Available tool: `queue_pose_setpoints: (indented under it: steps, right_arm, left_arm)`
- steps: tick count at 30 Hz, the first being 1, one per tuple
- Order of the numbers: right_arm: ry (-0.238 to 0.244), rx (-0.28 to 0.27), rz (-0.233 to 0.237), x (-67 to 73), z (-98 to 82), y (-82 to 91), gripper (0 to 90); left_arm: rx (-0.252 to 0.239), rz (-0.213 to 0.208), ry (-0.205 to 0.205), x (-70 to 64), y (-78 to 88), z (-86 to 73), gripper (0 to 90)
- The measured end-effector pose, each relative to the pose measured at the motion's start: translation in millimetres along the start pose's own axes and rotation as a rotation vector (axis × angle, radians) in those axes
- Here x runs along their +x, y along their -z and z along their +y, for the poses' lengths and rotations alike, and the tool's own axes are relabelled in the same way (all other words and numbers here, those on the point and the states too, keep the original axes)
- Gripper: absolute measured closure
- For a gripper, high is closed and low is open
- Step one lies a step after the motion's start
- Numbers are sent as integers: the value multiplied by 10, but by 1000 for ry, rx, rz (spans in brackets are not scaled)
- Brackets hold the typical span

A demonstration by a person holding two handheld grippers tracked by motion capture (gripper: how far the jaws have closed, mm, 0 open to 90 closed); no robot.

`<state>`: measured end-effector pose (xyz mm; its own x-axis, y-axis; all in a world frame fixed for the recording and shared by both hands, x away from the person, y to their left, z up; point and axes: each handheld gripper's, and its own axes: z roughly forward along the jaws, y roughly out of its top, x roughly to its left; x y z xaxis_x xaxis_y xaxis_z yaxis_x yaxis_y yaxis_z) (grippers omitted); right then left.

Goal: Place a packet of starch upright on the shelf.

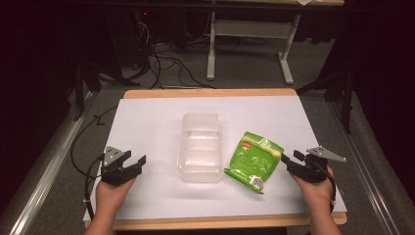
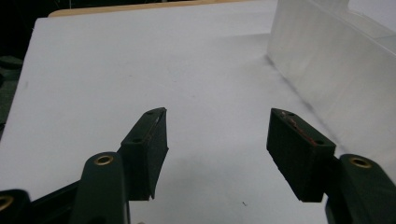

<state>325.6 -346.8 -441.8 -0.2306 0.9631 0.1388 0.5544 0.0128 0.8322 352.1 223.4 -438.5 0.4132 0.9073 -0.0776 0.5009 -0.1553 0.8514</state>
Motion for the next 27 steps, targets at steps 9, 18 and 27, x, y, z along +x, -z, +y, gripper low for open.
queue_pose_setpoints:
  steps: [9, 18, 27]
  right_arm:
    - [7, 15, 35, 22, -6, -1, 427]
    - [3, 73, 61, 23, 8, -132, 382]
    - [-106, 193, 27, -191, 199, -640, 243]
  left_arm:
    - [10, -2, -19, -59, -34, -15, 383]
    - [14, -1, -19, -53, -33, -24, 383]
    - [19, 6, -27, -59, -28, -29, 382]
